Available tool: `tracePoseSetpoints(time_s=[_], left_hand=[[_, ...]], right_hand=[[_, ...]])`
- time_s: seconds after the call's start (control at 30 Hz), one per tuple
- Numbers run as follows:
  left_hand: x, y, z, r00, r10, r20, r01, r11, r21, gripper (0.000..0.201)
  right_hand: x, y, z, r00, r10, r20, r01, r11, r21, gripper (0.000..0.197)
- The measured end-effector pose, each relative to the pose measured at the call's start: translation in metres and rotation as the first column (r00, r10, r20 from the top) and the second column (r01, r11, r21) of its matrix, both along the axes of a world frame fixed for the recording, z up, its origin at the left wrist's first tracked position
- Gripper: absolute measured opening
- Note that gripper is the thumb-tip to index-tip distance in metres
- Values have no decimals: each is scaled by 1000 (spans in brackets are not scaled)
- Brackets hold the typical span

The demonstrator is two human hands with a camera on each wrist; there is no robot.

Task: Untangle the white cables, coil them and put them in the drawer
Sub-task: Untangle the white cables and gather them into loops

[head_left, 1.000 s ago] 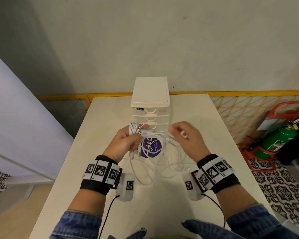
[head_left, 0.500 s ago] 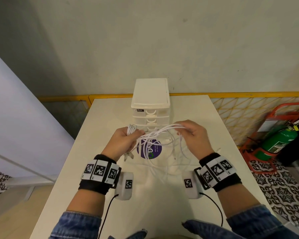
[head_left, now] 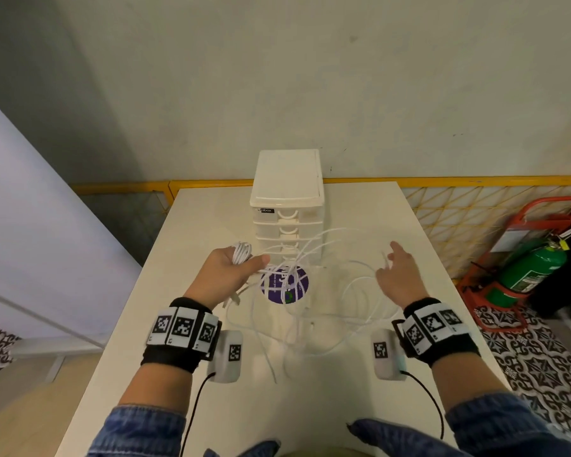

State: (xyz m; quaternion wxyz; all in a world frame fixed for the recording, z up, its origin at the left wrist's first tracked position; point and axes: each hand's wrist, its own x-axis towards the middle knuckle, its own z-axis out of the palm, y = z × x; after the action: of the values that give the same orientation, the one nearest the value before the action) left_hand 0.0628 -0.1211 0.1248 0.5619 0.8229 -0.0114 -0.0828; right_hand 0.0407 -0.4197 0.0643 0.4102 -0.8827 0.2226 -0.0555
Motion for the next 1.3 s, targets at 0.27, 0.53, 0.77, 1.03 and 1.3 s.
tracePoseSetpoints(time_s=[0.27,0.53,0.77,1.03,1.3], left_hand=[[-5,-23,-3,996,-84,-32,79,990,-118,42],[-10,-26,-8,998,-58,-27,57,996,-62,40],[1,-6,-14,990,137,27,-139,986,97,43],[9,18,-16,944,330,8,-328,942,-67,34],[-1,-18,-19,989,144,-45,-149,977,-155,31]], right_hand=[[-8,75,35,643,668,376,-525,741,-418,33],[2,86,28,719,595,360,-438,789,-430,34],[3,46,28,888,160,430,-13,946,-325,15],[1,-9,1,958,-217,186,250,952,-174,22],[-2,62,28,749,589,303,-481,798,-362,44]])
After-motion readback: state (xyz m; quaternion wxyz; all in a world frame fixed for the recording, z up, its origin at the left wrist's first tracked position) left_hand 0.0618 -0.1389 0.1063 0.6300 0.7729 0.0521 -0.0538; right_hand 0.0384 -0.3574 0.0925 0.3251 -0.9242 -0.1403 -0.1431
